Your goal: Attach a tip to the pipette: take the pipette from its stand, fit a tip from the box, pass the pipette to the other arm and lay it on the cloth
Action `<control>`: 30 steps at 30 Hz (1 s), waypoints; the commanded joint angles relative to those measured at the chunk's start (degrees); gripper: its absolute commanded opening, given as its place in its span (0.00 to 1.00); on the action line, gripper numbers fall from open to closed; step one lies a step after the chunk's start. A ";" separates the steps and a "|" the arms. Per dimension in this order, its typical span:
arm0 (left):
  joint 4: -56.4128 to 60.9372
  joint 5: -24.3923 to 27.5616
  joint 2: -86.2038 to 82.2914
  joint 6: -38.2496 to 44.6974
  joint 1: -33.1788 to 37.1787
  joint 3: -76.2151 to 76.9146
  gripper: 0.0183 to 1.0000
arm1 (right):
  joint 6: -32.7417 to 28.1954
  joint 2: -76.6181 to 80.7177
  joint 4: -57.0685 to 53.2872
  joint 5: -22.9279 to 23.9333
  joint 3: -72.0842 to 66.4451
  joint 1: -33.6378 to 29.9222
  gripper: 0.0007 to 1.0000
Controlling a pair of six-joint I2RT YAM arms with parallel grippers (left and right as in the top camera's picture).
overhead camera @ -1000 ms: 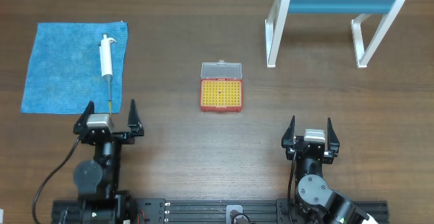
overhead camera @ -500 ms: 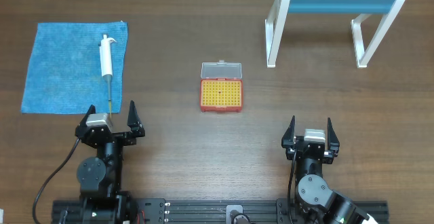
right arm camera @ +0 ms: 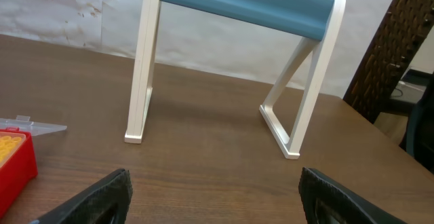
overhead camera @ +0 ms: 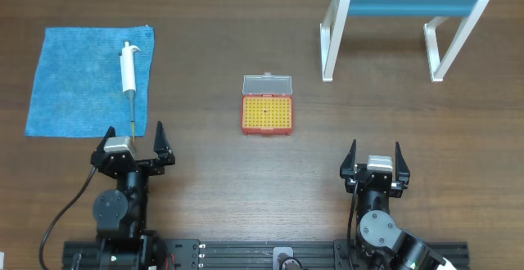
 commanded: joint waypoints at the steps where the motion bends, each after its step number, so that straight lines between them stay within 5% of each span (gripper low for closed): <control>1: -0.44 -0.24 -0.44 -0.72 -0.22 -0.04 1.00 | 0.85 -0.13 0.02 0.90 -0.31 0.31 0.81; 3: -0.44 -0.24 -0.44 -0.72 -0.22 -0.04 1.00 | 0.87 -0.13 0.07 0.81 -0.31 0.31 0.81; 8: -0.44 -0.26 -0.44 -0.72 -0.22 -0.04 1.00 | 0.85 -0.42 10.80 -8.13 -0.31 -1.57 0.81; 14: -0.44 -0.26 -0.44 -0.72 -0.22 -0.04 1.00 | 0.85 -0.39 24.46 -39.67 -2.23 -21.42 0.81; 19: -0.44 -0.24 -0.44 -0.72 -0.22 -0.04 1.00 | 0.87 -0.31 25.09 -59.25 -2.97 -39.65 0.81; 22: -0.44 -0.24 -0.44 -0.72 -0.22 -0.04 1.00 | 0.87 -0.33 23.39 -66.27 -2.97 -47.17 0.81; 30: -0.44 -0.24 -0.42 -0.72 -0.22 -0.04 1.00 | 1.29 -1.22 11.43 -66.16 -2.97 -53.79 0.81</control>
